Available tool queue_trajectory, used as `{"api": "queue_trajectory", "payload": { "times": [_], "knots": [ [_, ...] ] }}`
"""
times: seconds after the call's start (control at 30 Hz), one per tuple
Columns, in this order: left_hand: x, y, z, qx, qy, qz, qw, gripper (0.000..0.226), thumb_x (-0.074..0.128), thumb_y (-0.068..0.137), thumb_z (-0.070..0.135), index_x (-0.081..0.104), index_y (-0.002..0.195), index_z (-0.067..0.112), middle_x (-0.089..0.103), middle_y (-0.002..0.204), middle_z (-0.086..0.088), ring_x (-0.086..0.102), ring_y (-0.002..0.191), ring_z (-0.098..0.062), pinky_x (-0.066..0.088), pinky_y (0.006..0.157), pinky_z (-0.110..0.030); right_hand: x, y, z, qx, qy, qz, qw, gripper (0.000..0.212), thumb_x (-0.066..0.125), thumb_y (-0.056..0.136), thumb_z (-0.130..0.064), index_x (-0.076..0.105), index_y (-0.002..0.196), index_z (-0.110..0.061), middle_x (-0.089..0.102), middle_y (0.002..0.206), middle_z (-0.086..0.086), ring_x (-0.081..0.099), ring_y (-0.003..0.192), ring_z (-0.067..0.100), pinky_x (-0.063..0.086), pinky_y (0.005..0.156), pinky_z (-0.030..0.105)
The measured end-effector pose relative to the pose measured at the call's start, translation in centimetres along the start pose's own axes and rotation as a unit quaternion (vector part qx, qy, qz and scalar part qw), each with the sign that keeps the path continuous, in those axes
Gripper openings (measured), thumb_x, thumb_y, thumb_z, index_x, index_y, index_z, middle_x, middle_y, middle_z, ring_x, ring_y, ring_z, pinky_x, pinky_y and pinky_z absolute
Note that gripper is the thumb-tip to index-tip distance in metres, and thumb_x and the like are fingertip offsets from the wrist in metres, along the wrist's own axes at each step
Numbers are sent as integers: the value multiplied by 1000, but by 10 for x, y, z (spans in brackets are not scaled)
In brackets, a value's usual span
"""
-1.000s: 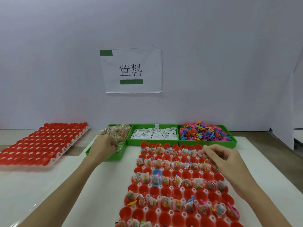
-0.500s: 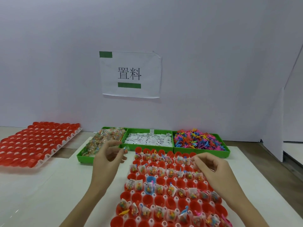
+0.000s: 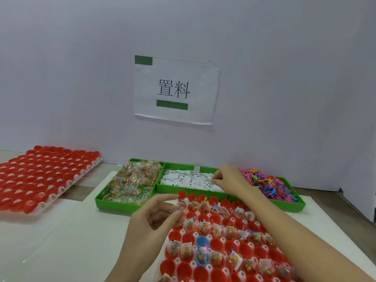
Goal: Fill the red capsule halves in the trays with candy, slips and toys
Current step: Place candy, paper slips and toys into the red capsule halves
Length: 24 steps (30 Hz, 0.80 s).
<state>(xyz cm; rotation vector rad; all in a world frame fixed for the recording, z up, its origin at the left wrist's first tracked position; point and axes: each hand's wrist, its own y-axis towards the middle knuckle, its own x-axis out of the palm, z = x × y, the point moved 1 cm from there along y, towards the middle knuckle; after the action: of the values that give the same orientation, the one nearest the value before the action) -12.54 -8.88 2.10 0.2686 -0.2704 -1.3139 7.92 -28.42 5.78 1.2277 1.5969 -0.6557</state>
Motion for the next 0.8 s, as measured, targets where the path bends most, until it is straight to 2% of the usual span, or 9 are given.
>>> {"api": "queue_trajectory", "payload": {
  "times": [0.07, 0.1, 0.17, 0.27, 0.33, 0.47, 0.57, 0.67, 0.8],
  "knots": [
    [-1, 1, -3, -5, -20, 6, 1000, 34, 79, 79, 12, 78, 103, 36, 76, 86, -12, 77, 77, -26, 62, 72, -24, 12, 15, 4, 12, -33, -23, 999, 19, 74, 93, -21, 81, 98, -4, 77, 109, 8, 70, 73, 13, 58, 68, 24],
    [-2, 2, -4, -7, -15, 5, 1000, 34, 78, 81, 9, 79, 101, 37, 77, 83, -11, 77, 76, -25, 62, 72, -24, 17, 20, 6, 16, -50, -35, 998, 19, 76, 91, -23, 81, 95, -5, 78, 107, 7, 65, 63, 9, 52, 57, 19],
    [-3, 3, -7, -9, 0, -1, 1000, 36, 77, 85, 4, 80, 98, 37, 78, 78, -10, 77, 76, -23, 61, 73, -22, 24, 27, 9, 23, -71, -52, 996, 22, 79, 87, -28, 81, 91, -6, 79, 102, 6, 60, 56, 5, 44, 51, 15],
    [-4, 5, -7, -8, -1, 9, 1000, 35, 77, 86, 3, 80, 97, 35, 78, 76, -10, 78, 74, -22, 60, 72, -19, 24, 34, 10, 25, -88, -63, 994, 28, 82, 84, -35, 81, 93, -9, 79, 101, 3, 72, 78, 11, 58, 69, 24],
    [-5, 4, -7, -13, -1, 12, 1000, 34, 77, 86, 3, 80, 96, 35, 79, 78, -8, 78, 75, -22, 60, 72, -19, 24, 36, 9, 19, -104, -74, 992, 28, 82, 84, -35, 82, 94, -9, 79, 102, 1, 73, 88, 13, 60, 79, 28],
    [-3, 3, -5, -21, -9, 13, 1000, 32, 77, 85, -1, 80, 91, 31, 79, 81, -8, 78, 76, -24, 61, 72, -22, 24, 35, 7, -2, -135, -65, 989, 6, 76, 86, -9, 80, 82, -7, 79, 100, 5, 70, 73, 11, 54, 63, 20],
    [-3, 2, -4, -27, -11, 13, 1000, 31, 77, 85, -1, 81, 91, 29, 79, 83, -9, 78, 77, -24, 60, 71, -21, 24, 31, 4, -8, -137, -39, 990, 24, 64, 84, 4, 68, 63, -6, 77, 86, 11, 72, 72, 21, 59, 64, 30],
    [-2, 0, -3, -34, -23, 9, 999, 27, 78, 85, 0, 82, 94, 25, 79, 84, -10, 78, 79, -25, 59, 72, -19, 21, 22, 3, -21, -121, 3, 992, 16, 62, 90, 0, 76, 81, 1, 77, 86, 12, 73, 77, 23, 62, 76, 39],
    [1, -2, 1, -38, -35, -3, 999, 31, 80, 83, 2, 83, 100, 27, 80, 86, -10, 78, 83, -22, 59, 75, -16, 8, 5, 6, -32, -28, 61, 997, 15, 67, 98, -18, 78, 99, -10, 77, 97, 3, 69, 88, 16, 58, 86, 36]
  ]
}}
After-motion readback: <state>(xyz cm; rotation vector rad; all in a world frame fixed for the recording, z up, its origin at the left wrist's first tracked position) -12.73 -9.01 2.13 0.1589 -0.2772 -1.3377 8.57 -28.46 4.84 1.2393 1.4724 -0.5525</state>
